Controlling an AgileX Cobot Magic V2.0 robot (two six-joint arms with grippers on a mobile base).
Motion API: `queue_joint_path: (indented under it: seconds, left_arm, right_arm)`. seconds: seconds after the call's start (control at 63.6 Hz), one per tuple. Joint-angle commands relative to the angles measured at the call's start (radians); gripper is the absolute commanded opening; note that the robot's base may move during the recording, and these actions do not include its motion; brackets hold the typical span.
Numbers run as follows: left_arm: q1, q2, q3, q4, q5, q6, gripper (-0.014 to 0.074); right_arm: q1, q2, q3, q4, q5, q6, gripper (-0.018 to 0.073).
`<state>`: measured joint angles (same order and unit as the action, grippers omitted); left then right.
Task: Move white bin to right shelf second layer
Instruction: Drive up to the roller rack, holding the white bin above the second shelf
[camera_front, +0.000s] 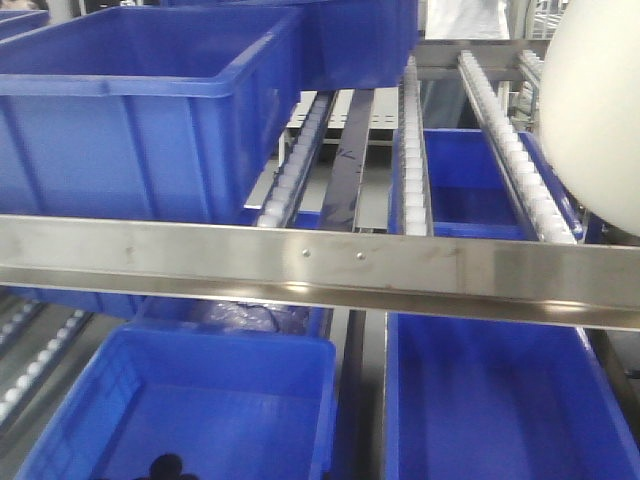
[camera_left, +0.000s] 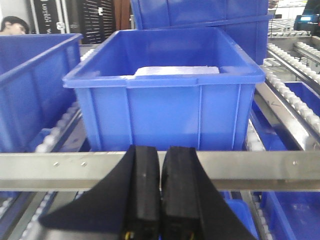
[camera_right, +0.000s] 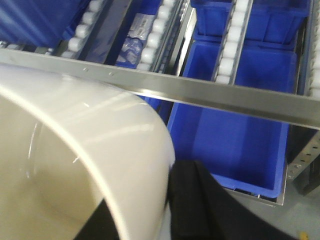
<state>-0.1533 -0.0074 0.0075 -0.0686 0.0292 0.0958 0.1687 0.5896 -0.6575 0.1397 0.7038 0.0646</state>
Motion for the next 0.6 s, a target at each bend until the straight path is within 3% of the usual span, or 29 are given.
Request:
queue_joint_path:
  seconds: [0.0,0.582]
  left_arm:
    - [-0.003,-0.017,0.033,-0.006,-0.090,-0.007,0.0085]
    - [-0.003,-0.017,0.033,-0.006,-0.090,-0.007,0.0085]
  right_arm:
    - [-0.002,-0.002,-0.033,0.012,-0.090,-0.003,0.0056]
    - [-0.002,-0.002,-0.033,0.012,-0.090,-0.003,0.0056]
